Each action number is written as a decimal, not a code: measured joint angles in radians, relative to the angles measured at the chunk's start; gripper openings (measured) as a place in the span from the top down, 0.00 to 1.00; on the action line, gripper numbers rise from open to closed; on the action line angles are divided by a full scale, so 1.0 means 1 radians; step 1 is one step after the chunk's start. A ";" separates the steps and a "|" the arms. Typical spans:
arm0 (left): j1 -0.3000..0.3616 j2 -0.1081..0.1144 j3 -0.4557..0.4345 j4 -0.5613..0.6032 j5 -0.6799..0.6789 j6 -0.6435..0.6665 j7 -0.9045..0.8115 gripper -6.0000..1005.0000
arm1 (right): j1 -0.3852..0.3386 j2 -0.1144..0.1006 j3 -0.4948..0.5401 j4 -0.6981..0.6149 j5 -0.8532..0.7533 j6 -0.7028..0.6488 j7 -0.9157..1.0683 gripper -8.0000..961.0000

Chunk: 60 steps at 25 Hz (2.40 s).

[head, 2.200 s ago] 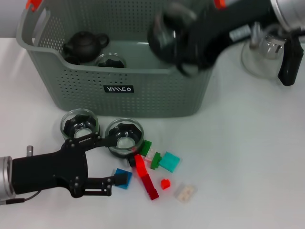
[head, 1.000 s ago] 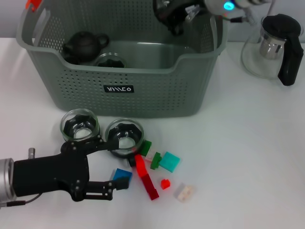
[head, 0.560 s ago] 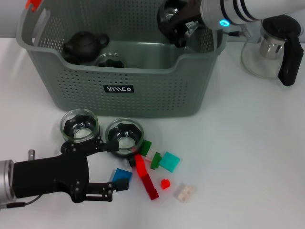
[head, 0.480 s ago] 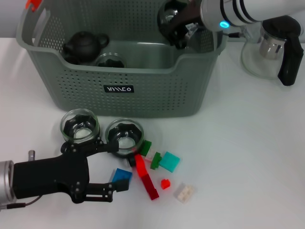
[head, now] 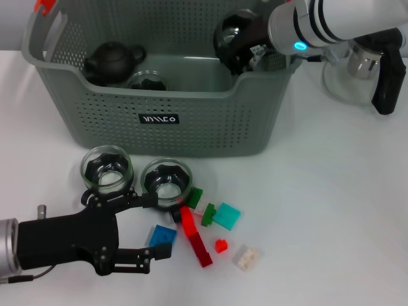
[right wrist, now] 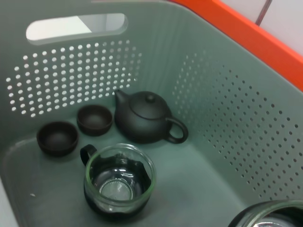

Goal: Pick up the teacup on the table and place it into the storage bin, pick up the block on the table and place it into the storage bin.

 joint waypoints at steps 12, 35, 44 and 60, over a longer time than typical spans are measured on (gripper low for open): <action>0.004 -0.001 0.001 0.000 0.002 0.000 0.002 0.06 | -0.004 0.000 -0.011 0.007 0.000 -0.009 0.000 0.88; 0.014 -0.003 -0.006 0.000 0.002 0.007 0.005 0.06 | -0.014 -0.004 -0.003 -0.066 -0.003 -0.084 0.024 0.49; 0.013 -0.003 -0.010 0.005 0.002 0.008 0.002 0.06 | -0.141 -0.002 -0.001 -0.363 -0.001 -0.120 0.065 0.15; 0.011 -0.001 -0.010 0.005 0.002 0.008 -0.001 0.06 | -0.510 -0.003 -0.017 -0.855 0.315 -0.236 -0.069 0.13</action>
